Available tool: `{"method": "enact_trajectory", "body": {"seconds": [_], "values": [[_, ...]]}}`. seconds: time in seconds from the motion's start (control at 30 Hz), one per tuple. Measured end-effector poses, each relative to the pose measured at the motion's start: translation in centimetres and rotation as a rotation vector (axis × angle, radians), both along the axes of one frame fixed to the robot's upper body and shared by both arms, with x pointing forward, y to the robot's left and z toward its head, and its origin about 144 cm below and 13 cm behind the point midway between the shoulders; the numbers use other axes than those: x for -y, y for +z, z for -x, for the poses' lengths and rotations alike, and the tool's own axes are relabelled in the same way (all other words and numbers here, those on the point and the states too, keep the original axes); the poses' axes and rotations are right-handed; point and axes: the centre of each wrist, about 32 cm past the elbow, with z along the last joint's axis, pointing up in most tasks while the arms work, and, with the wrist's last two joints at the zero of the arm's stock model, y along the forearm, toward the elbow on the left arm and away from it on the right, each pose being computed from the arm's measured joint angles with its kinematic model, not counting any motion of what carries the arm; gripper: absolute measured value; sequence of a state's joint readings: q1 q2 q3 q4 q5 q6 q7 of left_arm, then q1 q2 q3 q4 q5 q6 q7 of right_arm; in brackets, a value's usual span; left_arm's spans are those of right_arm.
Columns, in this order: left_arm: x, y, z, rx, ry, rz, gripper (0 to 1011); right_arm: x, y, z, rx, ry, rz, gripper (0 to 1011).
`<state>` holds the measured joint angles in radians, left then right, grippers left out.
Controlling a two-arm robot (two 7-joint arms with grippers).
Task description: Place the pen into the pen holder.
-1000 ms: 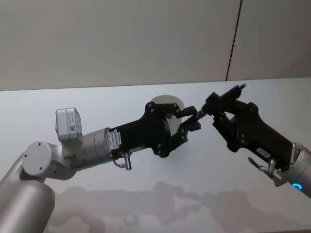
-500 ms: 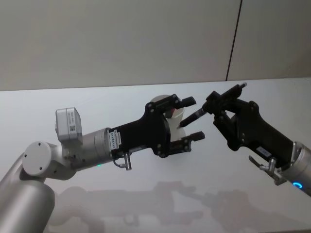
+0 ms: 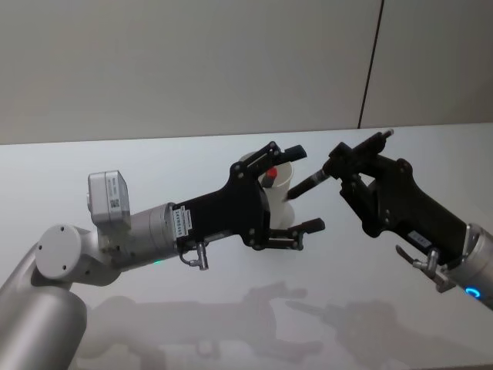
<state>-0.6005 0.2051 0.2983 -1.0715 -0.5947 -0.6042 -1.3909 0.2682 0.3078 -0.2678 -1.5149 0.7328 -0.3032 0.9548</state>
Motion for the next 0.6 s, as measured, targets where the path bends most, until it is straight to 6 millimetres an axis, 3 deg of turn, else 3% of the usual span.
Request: {"method": "enact_trajectory", "body": {"seconds": [0.6], "values": [[0.00,0.00,0.00,0.000,0.001,0.000,1004,0.19,0.12,0.30,-0.028,-0.157,0.030,144]]}}
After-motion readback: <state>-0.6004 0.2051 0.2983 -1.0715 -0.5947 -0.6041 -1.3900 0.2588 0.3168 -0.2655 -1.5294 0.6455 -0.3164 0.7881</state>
